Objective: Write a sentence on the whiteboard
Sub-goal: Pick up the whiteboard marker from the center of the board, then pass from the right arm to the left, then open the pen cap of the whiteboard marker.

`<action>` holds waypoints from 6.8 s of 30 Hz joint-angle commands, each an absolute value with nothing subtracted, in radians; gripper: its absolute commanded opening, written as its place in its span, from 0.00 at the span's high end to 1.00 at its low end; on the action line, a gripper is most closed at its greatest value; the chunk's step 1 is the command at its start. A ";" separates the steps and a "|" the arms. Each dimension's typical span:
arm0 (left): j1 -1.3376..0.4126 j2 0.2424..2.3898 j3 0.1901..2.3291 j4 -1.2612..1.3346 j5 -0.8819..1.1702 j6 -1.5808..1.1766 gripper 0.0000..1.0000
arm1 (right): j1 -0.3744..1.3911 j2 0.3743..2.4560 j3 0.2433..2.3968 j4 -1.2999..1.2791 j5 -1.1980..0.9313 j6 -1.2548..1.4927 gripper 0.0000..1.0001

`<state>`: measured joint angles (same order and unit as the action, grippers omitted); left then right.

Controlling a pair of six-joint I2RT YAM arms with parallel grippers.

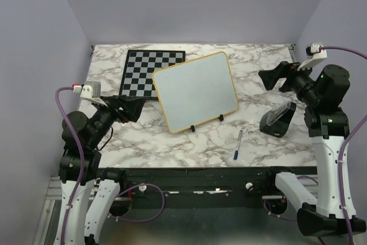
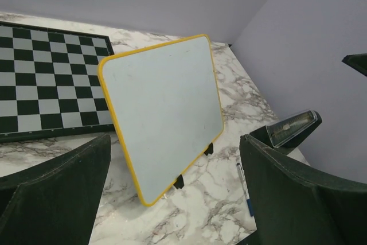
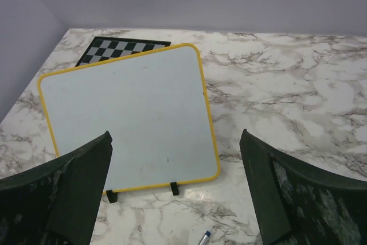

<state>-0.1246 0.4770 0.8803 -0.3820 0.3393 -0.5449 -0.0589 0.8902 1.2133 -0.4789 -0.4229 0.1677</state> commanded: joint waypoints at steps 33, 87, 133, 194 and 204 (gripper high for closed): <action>-0.118 0.448 0.681 -0.192 0.637 -0.736 0.01 | 0.106 1.071 0.904 -1.265 -0.672 -1.732 0.03; -0.514 0.587 0.627 -0.227 0.598 -0.689 0.05 | 0.367 1.292 0.706 -0.864 -0.492 -1.454 0.98; -0.951 1.592 1.023 0.002 0.644 -0.673 0.85 | 0.384 0.913 0.793 -0.907 -0.721 -1.370 0.98; -1.054 1.124 0.693 0.833 0.023 -0.479 1.00 | 0.252 1.063 1.020 0.236 -1.201 0.681 0.15; -1.052 1.129 0.689 0.853 0.008 -0.477 1.00 | 0.279 1.074 1.000 0.325 -1.244 0.787 0.33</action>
<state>-1.0496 1.1244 0.6640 0.7994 0.0345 -0.4801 0.2607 1.0683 1.0130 0.2775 -1.2175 0.7456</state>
